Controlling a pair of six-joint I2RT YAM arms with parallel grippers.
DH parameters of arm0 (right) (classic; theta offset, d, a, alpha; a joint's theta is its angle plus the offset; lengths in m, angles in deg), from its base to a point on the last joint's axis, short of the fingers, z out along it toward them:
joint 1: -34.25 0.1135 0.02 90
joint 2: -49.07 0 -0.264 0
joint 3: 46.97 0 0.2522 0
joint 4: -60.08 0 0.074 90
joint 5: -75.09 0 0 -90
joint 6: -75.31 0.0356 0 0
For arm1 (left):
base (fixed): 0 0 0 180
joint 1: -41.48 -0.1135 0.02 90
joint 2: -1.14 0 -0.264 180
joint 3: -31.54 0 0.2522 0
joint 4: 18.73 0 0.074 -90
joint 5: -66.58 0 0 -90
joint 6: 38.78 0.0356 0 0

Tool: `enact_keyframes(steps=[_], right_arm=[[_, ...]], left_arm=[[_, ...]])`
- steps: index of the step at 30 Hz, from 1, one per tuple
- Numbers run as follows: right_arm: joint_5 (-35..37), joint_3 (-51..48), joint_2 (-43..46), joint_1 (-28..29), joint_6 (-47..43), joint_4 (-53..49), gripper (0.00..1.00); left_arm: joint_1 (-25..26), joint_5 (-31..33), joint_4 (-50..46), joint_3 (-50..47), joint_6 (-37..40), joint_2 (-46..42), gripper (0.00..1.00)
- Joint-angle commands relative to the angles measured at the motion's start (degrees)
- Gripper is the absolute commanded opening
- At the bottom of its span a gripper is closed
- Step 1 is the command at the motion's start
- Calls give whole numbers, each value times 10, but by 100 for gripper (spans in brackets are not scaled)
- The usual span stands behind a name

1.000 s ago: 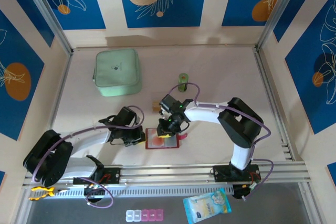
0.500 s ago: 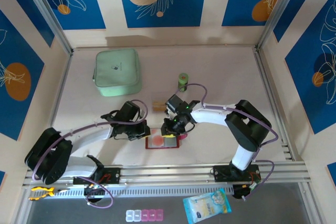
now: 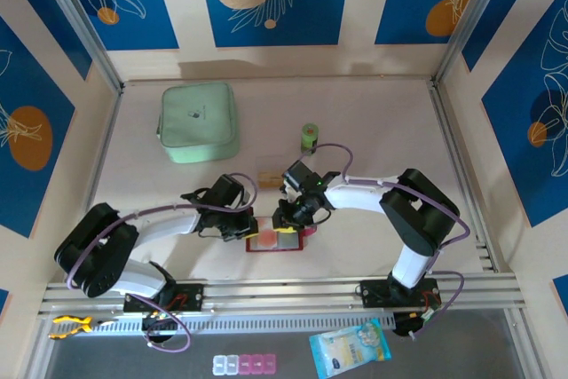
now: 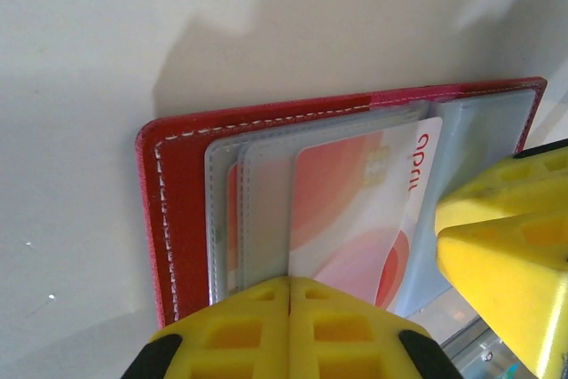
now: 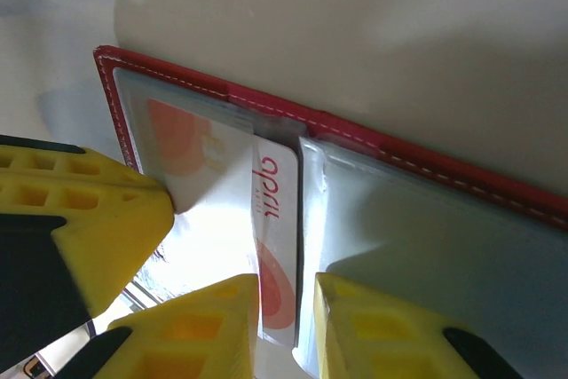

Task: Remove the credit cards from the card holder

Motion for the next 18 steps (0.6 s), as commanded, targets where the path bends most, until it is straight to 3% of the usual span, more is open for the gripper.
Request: enact_keyframes(steps=[1,18], right_arm=[[-25,-15,-2,-5,12,13,25],[-74,-41,-16,-11,37,89,23]], left_arm=[[4,5,-22,6,10,12,0],[4,12,-22,-10,7,15,0]])
